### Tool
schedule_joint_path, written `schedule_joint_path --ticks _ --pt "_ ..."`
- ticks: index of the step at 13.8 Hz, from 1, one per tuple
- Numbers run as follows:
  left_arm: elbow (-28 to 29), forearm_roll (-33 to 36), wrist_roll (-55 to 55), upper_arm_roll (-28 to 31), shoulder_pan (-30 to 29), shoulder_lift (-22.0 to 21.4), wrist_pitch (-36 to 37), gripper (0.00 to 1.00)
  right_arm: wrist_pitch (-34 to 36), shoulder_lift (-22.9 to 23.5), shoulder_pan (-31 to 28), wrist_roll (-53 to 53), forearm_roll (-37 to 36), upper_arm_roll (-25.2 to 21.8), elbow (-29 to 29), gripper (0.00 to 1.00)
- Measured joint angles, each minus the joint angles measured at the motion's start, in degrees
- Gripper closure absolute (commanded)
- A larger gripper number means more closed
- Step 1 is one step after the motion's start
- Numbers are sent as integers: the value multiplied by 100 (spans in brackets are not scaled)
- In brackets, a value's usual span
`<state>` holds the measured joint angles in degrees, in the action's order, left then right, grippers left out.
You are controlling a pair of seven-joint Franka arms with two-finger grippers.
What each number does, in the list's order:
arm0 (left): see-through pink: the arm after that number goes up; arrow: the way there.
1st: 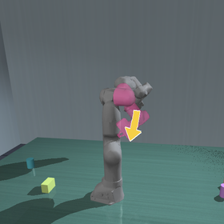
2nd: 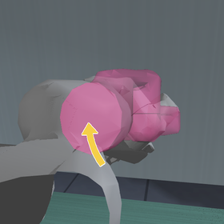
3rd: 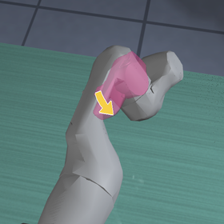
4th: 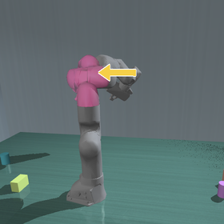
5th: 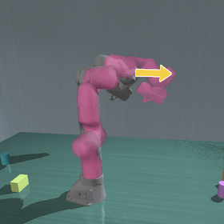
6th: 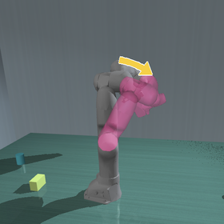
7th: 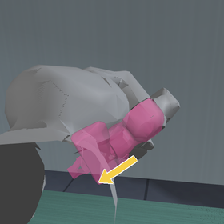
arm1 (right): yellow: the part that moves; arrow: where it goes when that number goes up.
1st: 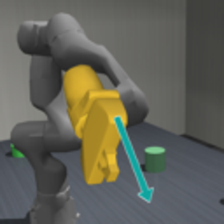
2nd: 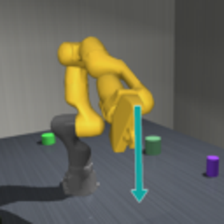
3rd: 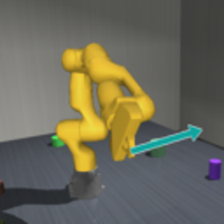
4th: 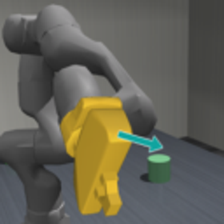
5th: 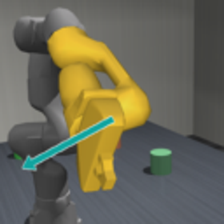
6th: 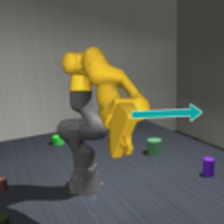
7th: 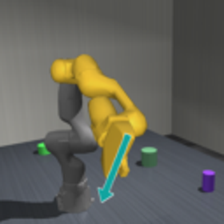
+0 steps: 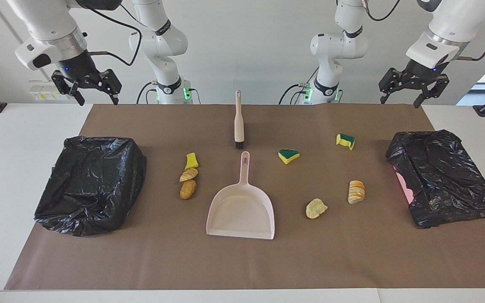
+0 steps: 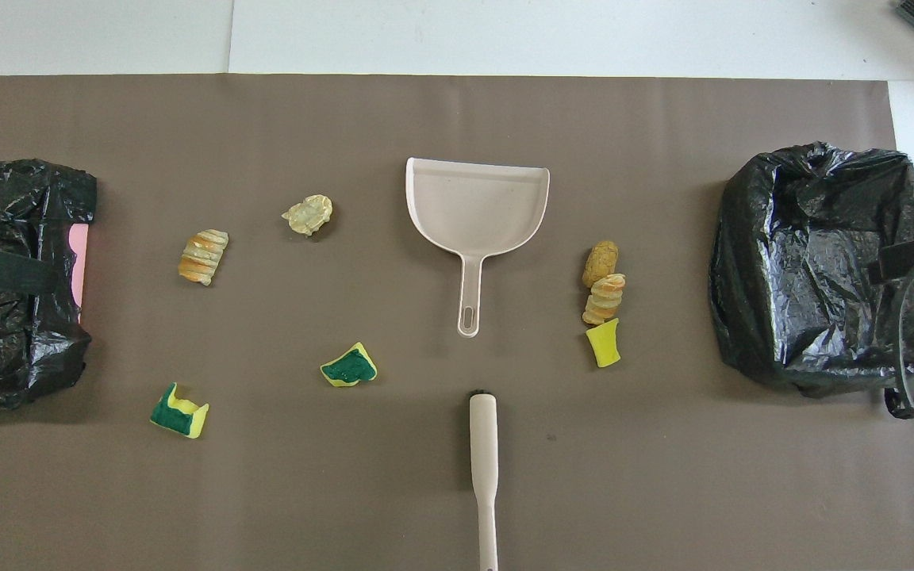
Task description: Sweep and dump trash in bin
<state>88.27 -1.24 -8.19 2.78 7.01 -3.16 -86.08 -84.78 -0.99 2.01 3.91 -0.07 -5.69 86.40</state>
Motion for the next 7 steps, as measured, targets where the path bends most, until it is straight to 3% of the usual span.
schedule_joint_path --ticks 7 --pt "0 0 0 -2 0 0 0 0 -12 -8 -1 0 0 -11 30 0"
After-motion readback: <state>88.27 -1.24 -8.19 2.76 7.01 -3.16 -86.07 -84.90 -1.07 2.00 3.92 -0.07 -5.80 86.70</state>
